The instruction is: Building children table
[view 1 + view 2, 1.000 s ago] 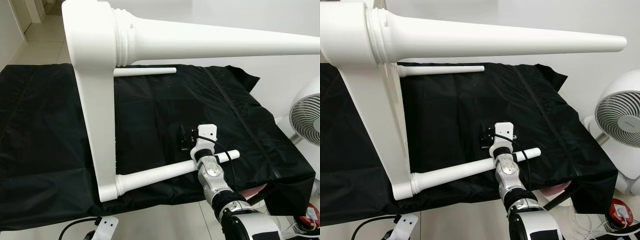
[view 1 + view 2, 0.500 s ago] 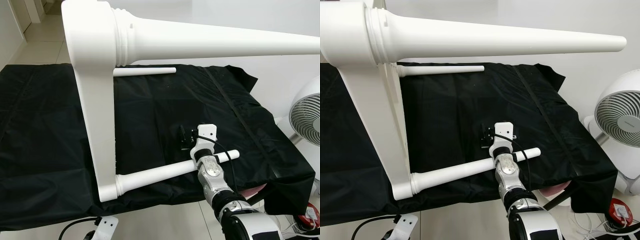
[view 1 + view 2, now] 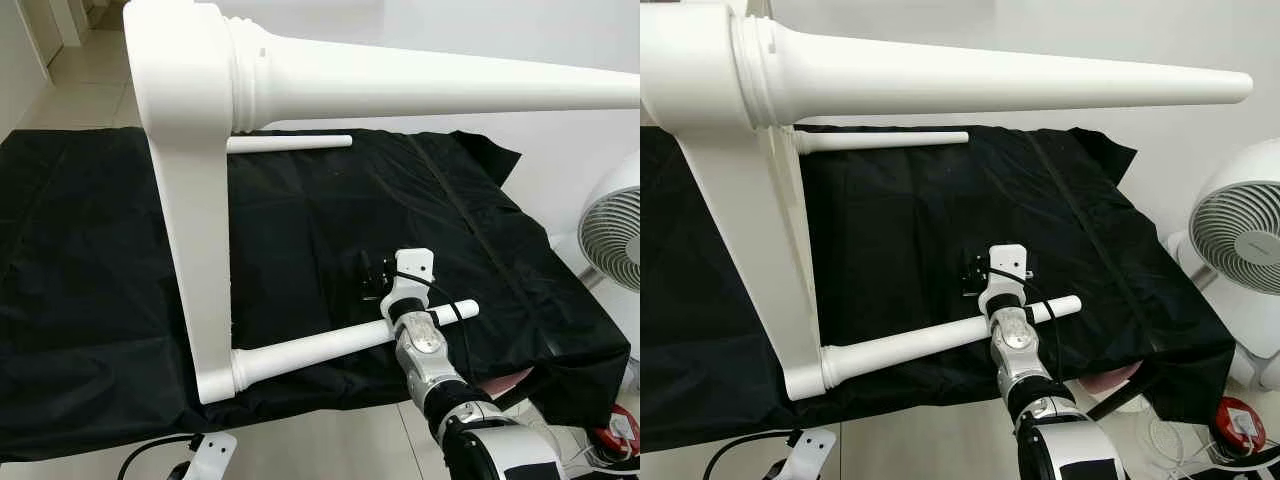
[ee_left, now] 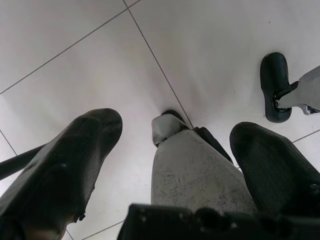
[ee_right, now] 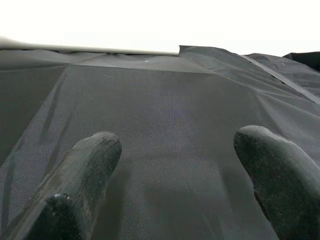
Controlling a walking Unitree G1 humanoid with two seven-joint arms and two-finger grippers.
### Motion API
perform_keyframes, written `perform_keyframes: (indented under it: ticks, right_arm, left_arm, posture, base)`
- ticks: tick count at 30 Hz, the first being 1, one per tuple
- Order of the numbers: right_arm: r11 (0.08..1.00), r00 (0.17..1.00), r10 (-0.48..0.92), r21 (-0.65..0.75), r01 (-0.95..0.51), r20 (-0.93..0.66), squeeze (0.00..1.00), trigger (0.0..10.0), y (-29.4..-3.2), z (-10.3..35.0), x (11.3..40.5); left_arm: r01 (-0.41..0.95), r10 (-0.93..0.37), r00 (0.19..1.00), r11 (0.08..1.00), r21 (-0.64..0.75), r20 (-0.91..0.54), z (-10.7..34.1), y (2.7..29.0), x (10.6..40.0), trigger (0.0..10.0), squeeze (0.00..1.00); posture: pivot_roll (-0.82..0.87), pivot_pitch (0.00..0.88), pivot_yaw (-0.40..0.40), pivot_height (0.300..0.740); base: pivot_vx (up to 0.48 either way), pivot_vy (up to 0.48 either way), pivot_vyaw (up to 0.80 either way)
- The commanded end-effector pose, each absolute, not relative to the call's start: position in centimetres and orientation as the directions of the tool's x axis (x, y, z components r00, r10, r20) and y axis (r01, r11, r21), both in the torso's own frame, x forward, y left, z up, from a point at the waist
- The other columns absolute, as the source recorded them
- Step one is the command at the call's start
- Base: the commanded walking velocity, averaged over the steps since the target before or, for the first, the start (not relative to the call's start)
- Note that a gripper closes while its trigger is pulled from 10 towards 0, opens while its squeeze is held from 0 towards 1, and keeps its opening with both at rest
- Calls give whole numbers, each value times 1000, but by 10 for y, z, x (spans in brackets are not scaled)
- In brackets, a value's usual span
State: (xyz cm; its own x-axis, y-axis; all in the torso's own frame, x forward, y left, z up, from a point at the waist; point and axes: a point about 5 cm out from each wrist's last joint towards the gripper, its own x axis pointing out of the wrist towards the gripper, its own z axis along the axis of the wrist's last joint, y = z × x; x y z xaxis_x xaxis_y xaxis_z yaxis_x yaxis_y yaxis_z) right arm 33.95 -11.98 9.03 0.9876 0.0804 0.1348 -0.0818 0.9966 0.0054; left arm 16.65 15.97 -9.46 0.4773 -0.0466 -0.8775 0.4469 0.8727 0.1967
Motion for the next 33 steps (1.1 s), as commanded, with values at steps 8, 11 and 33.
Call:
perform_keyframes:
  ticks: [8,11,33]
  right_arm:
    - [998,993,63,8,-64,96,0,10000,-124,84,338]
    - [998,993,63,8,-64,97,0,10000,-124,84,338]
    - [997,993,72,13,-74,98,0,10000,-121,83,337]
  left_arm:
    - [435,-11,440,877,203,-898,-100,162,153,10000,0]
    - [435,-11,440,877,203,-898,-100,162,154,10000,0]
    - [435,-13,439,878,200,-899,-101,161,152,10000,1000]
  posture:
    - [55,0,-115,740]
    - [53,0,-114,740]
    - [55,0,-117,740]
  base:
    - [0,0,0]
    - [0,0,0]
    - [0,0,0]
